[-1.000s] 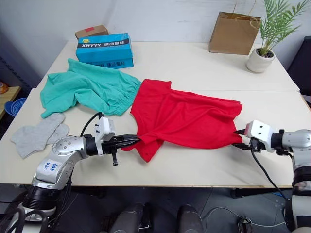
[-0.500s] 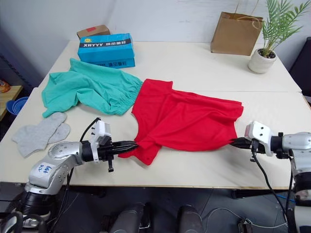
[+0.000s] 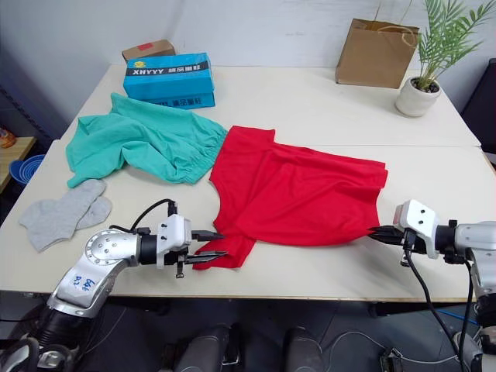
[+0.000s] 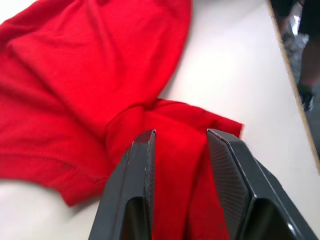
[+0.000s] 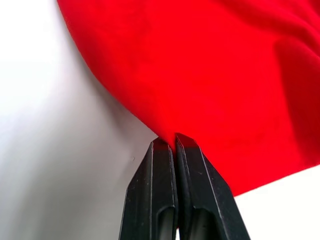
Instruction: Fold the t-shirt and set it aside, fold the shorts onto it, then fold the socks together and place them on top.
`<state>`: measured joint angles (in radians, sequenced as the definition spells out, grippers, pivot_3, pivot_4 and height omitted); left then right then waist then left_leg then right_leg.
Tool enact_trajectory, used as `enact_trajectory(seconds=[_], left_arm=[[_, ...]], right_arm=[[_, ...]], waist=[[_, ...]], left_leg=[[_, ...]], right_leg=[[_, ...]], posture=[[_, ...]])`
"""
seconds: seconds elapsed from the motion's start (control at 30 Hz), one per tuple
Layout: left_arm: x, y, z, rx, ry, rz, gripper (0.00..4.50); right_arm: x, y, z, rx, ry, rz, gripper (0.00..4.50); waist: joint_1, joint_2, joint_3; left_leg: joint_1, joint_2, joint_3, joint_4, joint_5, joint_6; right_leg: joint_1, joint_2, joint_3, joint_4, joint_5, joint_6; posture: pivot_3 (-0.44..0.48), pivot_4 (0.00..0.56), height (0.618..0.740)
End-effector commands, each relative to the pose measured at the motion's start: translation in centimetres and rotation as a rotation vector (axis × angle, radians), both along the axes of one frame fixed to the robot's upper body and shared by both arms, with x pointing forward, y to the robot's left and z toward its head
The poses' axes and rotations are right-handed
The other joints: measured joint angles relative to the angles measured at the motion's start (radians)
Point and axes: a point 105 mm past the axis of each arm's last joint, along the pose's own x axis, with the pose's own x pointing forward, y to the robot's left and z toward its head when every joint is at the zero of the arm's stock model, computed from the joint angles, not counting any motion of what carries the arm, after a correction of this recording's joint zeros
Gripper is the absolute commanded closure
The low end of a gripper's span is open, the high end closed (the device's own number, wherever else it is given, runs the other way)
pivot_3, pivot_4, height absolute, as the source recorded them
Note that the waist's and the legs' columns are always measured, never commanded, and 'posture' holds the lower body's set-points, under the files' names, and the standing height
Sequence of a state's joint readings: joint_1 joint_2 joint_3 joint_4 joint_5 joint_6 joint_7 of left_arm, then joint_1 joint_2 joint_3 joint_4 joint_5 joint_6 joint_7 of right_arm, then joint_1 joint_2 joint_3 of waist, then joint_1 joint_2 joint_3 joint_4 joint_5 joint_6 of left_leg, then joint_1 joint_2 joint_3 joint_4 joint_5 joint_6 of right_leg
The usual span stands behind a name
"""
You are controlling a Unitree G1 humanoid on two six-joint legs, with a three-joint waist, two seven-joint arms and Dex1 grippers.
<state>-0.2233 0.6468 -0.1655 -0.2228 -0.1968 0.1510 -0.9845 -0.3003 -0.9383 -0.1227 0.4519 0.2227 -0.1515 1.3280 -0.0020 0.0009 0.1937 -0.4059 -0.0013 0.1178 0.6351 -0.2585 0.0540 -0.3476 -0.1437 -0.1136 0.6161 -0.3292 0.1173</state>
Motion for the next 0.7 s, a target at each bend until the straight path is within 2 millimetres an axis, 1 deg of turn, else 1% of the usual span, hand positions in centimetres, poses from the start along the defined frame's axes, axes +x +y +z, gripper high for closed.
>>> enact_trajectory(seconds=[0.03, 0.2, 0.37, 0.43, 0.5, 0.57, 0.6, 0.7], left_arm=[[0.0, -0.4, -0.3, 0.035, -0.048, -0.025, 2.81], [0.8, -0.9, -0.9, 0.056, -0.062, -0.021, 2.81], [1.1, -1.0, -1.7, 0.080, -0.065, -0.044, 2.81], [1.3, -1.3, -1.4, 0.052, -0.067, -0.039, 3.19], [1.5, -1.4, -1.2, 0.035, -0.074, -0.037, 3.69], [1.3, -1.4, -0.9, 0.012, -0.067, -0.043, 4.33], [1.2, -1.3, -0.7, 0.000, -0.064, -0.047, 4.44], [1.1, -1.1, 0.6, -0.079, -0.048, -0.036, 4.44]], right_arm=[[0.2, 0.5, 0.6, 0.017, -0.036, 0.007, 4.50], [0.1, 0.6, 0.4, 0.023, -0.031, 0.006, 4.50], [-0.1, 0.3, 0.3, 0.024, -0.028, -0.001, 4.50], [-0.1, 0.2, 0.2, 0.026, -0.027, -0.004, 4.50], [-0.1, 0.2, 0.1, 0.028, -0.029, -0.007, 4.50], [-0.2, 0.0, 0.0, 0.029, -0.027, -0.011, 4.50], [-0.2, -0.1, -0.1, 0.030, -0.026, -0.014, 4.50], [-0.4, -0.5, -0.5, 0.031, -0.022, -0.023, 4.50]], waist=[[0.001, 0.000, 0.000], [0.000, 0.000, 0.000], [0.000, 0.000, 0.000], [0.000, 0.000, 0.000], [0.001, 0.000, 0.000], [0.001, 0.000, 0.000], [0.001, 0.000, 0.000], [0.000, 0.000, 0.000]], left_leg=[[0.000, 0.000, 0.000, 0.000, 0.000, 0.000], [0.000, 0.000, 0.000, 0.000, 0.000, 0.000], [0.000, 0.000, 0.000, 0.000, 0.000, 0.001], [0.000, 0.000, 0.000, 0.000, 0.000, 0.001], [0.000, 0.000, 0.000, 0.000, 0.002, 0.004], [0.000, 0.000, 0.000, 0.000, 0.002, 0.005], [0.000, 0.000, 0.000, 0.000, 0.002, 0.005], [0.000, 0.000, 0.000, 0.000, 0.002, 0.005]], right_leg=[[0.000, 0.000, 0.000, 0.000, 0.000, 0.000], [0.000, 0.000, 0.000, 0.000, 0.000, 0.000], [0.000, 0.000, 0.000, 0.000, 0.000, 0.000], [0.000, 0.000, 0.000, 0.000, 0.000, 0.000], [0.000, 0.000, -0.001, 0.000, 0.000, 0.000], [0.000, 0.000, -0.001, 0.000, 0.000, 0.000], [0.000, 0.000, -0.001, 0.000, 0.000, 0.000], [0.000, 0.000, -0.001, 0.000, 0.000, 0.000]], posture=[[0.000, 0.150, 0.740], [0.000, 0.150, 0.740], [0.000, 0.150, 0.740], [0.000, 0.150, 0.740], [0.000, 0.150, 0.740], [0.000, 0.150, 0.740], [0.000, 0.150, 0.740], [0.000, 0.150, 0.740]])
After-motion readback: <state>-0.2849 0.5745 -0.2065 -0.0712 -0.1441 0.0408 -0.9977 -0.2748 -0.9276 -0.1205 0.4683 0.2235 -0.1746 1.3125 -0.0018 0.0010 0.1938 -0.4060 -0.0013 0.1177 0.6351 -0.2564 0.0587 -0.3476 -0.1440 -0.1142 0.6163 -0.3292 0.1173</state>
